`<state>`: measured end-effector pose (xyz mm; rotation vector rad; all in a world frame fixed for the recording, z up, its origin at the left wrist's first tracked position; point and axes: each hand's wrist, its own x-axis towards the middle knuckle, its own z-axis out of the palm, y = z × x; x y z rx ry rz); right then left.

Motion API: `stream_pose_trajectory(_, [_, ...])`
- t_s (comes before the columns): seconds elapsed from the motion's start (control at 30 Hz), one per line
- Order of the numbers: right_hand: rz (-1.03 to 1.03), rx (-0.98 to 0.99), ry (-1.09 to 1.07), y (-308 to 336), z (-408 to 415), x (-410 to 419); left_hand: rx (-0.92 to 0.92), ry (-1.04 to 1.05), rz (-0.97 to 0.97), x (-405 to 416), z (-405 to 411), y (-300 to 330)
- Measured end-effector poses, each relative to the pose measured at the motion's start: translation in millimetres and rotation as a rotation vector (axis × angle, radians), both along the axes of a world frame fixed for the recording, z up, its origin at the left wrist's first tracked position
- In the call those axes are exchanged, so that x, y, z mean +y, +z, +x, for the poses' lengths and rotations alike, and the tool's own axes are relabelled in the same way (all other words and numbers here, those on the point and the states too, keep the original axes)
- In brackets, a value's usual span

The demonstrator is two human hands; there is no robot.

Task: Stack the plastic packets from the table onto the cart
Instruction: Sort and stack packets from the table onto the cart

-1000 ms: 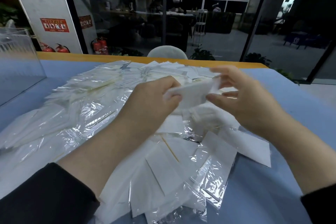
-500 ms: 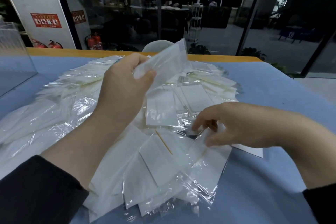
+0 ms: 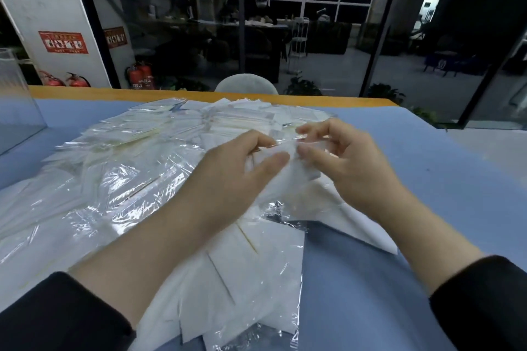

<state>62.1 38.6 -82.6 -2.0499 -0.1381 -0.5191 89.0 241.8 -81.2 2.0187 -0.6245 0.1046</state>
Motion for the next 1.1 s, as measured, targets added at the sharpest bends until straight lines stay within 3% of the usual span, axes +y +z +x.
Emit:
stream_pose_trajectory(0.1, [0.024, -0.042, -0.021, -3, 3, 5, -0.013, 0.008, 0.108, -4, -2, 0])
stream_pose_trajectory(0.23, [0.066, -0.082, -0.035, 1, -2, 6, -0.171, 0.175, -0.077, 10, 7, 13])
stream_pose_trajectory(0.33, [-0.208, 0.072, 0.016, 8, -8, 11, -0.201, 0.289, -0.254, 27, 17, 26])
stream_pose_trajectory(0.43, [-0.499, 0.324, 0.144, 16, -14, 37, -0.216, 0.359, -0.296, 40, 24, 31])
stream_pose_trajectory(0.53, [-0.563, 0.452, 0.061, 21, -8, 65, -0.240, 0.419, -0.264, 51, 25, 44])
stream_pose_trajectory(0.7, [-0.692, 0.475, -0.142, 6, 11, 91, -0.244, 0.468, -0.217, 70, 26, 40])
stream_pose_trajectory(1.1, [-0.043, 0.311, -0.223, 1, 23, 73, -0.220, 0.384, -0.210, 66, 28, 11])
